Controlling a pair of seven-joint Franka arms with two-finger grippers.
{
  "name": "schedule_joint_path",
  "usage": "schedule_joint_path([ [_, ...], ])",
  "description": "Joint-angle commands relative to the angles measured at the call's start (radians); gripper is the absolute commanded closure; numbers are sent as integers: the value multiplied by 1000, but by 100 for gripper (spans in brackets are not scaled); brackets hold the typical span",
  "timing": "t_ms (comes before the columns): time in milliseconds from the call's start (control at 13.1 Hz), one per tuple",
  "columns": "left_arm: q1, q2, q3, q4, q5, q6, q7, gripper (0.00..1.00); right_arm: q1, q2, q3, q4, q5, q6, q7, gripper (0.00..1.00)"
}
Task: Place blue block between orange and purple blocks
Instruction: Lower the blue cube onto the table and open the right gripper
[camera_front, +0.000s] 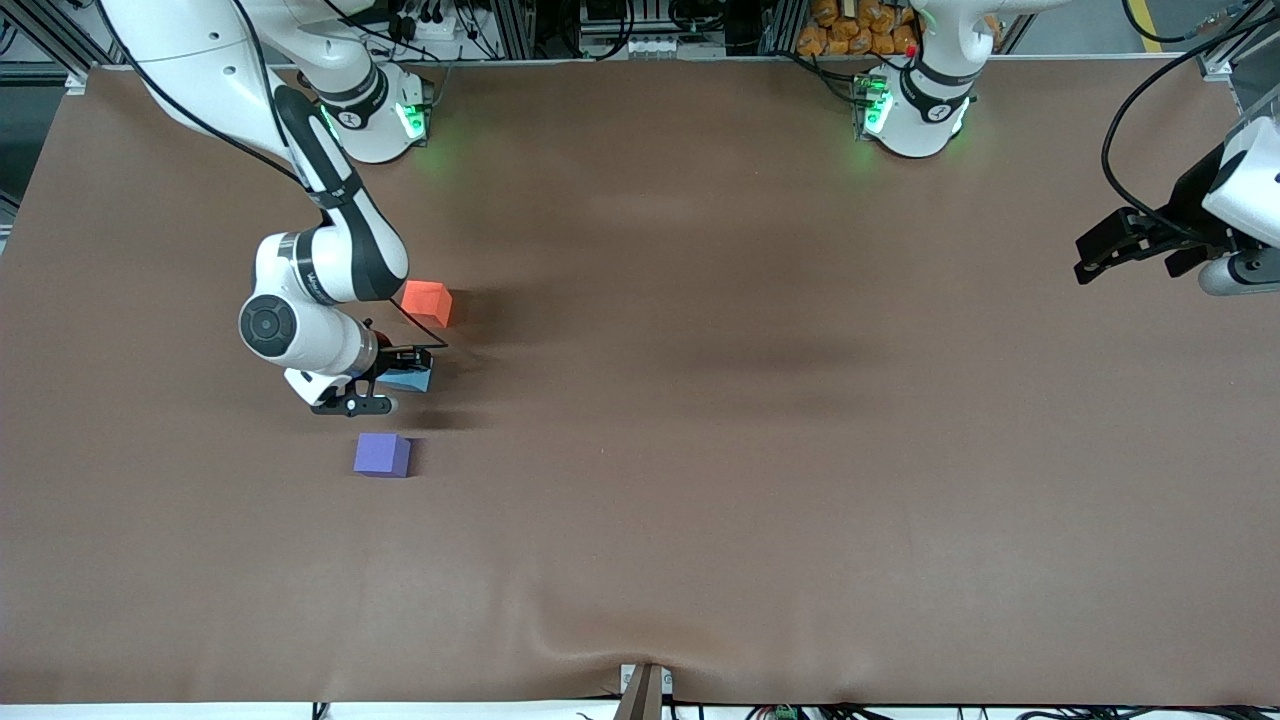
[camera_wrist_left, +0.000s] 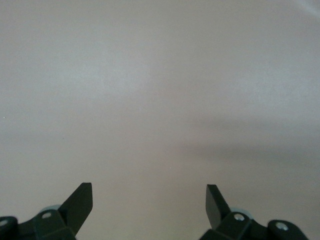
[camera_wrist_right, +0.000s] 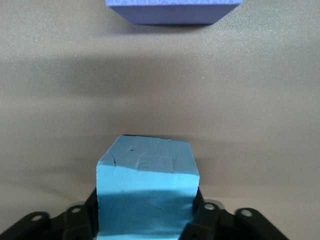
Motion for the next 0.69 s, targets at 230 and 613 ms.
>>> schedule_joint_path([
  [230, 11, -6, -4, -2, -11, 14, 22, 0, -34, -97, -3, 10, 19, -64, -20, 0],
  [613, 11, -9, -4, -2, -14, 17, 22, 0, -129, -286, -6, 25, 7, -165, -25, 0],
])
